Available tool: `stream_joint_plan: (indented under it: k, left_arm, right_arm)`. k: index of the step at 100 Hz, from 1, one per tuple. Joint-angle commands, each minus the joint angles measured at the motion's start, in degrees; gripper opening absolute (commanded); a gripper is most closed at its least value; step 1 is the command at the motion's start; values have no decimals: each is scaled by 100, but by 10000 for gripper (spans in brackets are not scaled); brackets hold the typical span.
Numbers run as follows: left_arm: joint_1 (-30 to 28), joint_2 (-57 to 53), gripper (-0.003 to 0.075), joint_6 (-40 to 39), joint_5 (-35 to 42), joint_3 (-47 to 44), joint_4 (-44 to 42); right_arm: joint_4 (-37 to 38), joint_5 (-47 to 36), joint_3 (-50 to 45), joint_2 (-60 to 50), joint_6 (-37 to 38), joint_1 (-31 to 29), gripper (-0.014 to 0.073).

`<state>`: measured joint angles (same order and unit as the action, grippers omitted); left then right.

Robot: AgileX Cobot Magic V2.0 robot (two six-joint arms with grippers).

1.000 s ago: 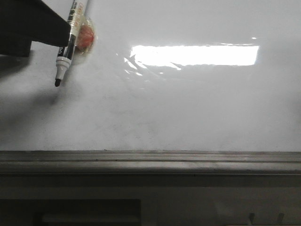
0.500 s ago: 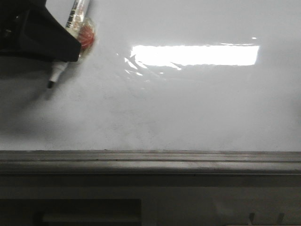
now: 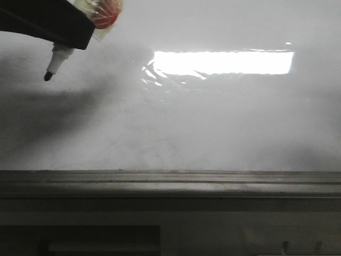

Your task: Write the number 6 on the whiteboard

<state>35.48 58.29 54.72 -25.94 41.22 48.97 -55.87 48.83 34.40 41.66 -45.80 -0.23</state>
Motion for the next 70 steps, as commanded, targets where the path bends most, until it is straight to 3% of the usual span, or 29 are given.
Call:
stream_joint_plan:
  k: [1,21,35,70]
  left_arm:
    - [316,-112,-20,19,-67,243,-339]
    - [955,-16,-20,19,77,243,-657]
    - [1211,194,-20,19,315,243,-682]
    - [1222,533,-20,11,605,243,-704]
  right_arm:
    - [-1087,313,333,373,-764,-37,456]
    - [-1127,1401,1155,1241,-981,124,456]
    - [-949,1425,1726,1686,-981,609,456]
    - [2,1358,2780,2820,-429,1865,456]
